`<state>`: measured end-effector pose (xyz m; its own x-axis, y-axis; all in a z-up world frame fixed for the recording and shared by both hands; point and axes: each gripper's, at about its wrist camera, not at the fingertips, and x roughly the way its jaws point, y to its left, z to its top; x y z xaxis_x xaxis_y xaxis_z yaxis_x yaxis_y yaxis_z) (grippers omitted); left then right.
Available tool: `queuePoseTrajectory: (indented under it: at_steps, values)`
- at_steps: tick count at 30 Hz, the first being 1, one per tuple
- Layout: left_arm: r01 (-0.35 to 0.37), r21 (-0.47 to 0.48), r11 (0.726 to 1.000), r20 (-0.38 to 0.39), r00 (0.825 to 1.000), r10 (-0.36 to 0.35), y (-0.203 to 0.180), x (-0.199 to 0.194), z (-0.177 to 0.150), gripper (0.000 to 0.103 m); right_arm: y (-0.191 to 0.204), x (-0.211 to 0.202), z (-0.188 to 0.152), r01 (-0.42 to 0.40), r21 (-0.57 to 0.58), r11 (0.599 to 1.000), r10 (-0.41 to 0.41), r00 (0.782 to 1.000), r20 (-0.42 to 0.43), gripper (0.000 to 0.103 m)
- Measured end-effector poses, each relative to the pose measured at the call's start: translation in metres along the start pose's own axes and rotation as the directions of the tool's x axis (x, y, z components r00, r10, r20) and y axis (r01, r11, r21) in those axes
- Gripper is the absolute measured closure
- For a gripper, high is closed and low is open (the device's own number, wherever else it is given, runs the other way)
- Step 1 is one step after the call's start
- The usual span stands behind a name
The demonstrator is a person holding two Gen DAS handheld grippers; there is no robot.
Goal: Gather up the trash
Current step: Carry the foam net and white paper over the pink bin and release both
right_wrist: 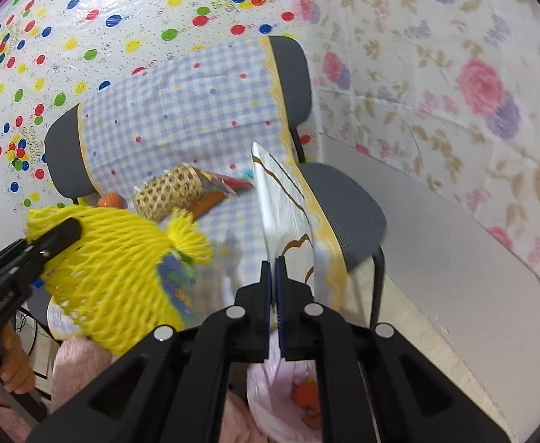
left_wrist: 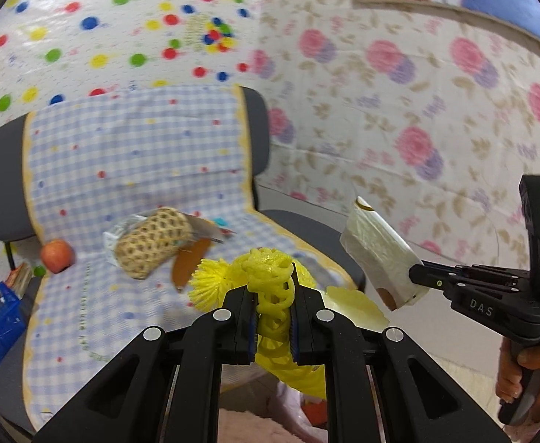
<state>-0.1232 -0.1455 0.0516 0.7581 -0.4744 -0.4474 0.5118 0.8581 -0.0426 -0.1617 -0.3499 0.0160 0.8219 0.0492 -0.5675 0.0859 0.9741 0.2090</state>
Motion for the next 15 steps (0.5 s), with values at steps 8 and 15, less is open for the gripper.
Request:
queuePoseTrajectory:
  at_steps: [8,15]
  values:
    - [0.102,0.064,0.993,-0.044,0.994,-0.100,-0.056,0.016,-0.028,0.090,-0.030,-0.023,-0.037,0.047,0.071,0.996,-0.045,0.999,-0.022,0.100]
    - [0.142,0.084,0.986,-0.122,0.984,-0.131,-0.080,0.044,-0.053,0.090,-0.052,-0.012,-0.064,0.057,0.134,0.989,-0.044,0.994,-0.098,0.099]
